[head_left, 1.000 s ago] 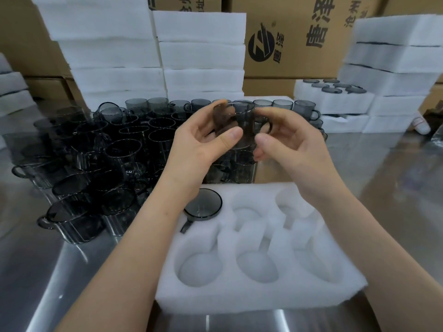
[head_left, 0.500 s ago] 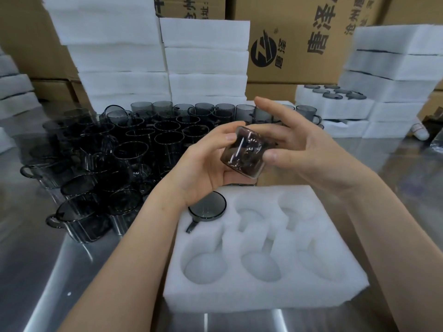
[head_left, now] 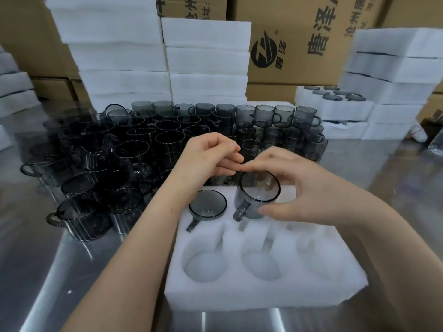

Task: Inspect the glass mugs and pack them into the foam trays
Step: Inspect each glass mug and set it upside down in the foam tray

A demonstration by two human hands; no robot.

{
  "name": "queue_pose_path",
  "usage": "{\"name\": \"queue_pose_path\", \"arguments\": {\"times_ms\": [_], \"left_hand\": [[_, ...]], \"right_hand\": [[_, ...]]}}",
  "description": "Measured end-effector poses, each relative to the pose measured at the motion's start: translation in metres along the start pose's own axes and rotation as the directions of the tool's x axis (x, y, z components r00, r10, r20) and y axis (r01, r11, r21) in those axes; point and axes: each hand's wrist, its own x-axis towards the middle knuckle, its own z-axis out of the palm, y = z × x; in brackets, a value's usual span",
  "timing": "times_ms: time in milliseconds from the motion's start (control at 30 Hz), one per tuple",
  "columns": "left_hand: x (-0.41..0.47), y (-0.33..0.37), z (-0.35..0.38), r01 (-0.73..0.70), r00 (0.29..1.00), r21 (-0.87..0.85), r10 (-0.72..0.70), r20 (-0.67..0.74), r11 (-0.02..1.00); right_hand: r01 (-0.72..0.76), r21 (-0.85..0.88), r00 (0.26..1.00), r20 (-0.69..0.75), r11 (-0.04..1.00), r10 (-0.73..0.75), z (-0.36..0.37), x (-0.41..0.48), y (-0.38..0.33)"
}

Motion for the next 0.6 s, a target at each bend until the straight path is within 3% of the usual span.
{"name": "queue_pose_path", "arguments": {"times_ms": [467, 600], "left_hand": [[0.000, -0.003, 0.003, 0.014, 1.000, 0.136, -0.013, -0.007, 0.991], [0.000, -0.003, 0.005, 0.019, 1.000, 0.149, -0.016, -0.017, 0.989]], "right_hand": [[-0.002, -0.288, 0.958, 0.273, 0.958, 0.084, 0.001, 0.002, -0.007], [-0.017, -0.300, 0.937, 0.328, 0.954, 0.120, 0.020, -0.008, -0.006]]}}
